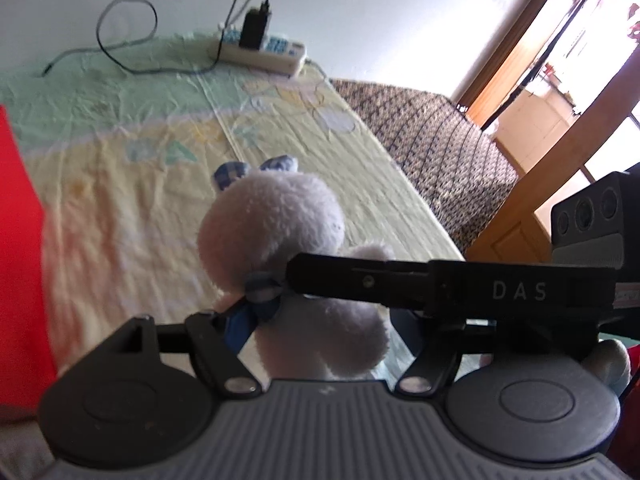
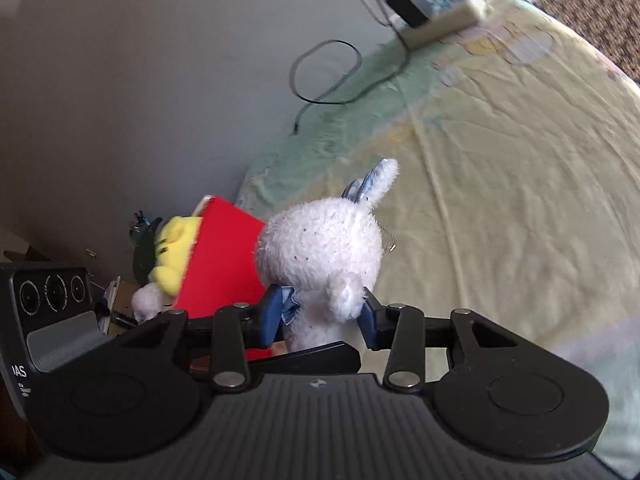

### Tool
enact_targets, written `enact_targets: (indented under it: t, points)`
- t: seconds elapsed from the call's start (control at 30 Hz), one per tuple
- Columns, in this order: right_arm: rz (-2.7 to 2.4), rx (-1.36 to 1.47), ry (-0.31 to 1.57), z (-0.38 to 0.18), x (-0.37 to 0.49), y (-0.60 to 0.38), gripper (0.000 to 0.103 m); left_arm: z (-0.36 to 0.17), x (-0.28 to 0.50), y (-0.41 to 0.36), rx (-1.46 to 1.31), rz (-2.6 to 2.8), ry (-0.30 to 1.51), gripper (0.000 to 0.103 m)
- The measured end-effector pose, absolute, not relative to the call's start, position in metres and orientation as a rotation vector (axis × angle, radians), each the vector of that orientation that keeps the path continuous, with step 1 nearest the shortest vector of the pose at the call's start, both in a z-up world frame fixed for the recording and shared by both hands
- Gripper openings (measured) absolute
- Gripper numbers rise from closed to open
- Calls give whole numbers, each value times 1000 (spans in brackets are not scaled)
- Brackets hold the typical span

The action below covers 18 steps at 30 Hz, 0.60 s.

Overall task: Organize objects
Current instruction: 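Lift and carry the white bunny plush with the right tool to the red box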

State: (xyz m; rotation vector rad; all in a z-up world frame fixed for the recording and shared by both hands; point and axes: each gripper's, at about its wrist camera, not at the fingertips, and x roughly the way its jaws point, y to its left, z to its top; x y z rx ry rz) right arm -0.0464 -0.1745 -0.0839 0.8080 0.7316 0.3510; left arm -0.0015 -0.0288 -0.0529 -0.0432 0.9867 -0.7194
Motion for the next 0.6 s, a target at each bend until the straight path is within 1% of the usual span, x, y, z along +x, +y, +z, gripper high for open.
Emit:
enact_targets:
  t: [0.3, 0.6]
  points:
    - [406, 820, 586, -46, -58, -106, 43, -6, -31, 48, -12, -717, 807, 72]
    - [507, 779, 491, -19, -41, -16, 43, 27, -47, 152, -32, -664, 677, 74]
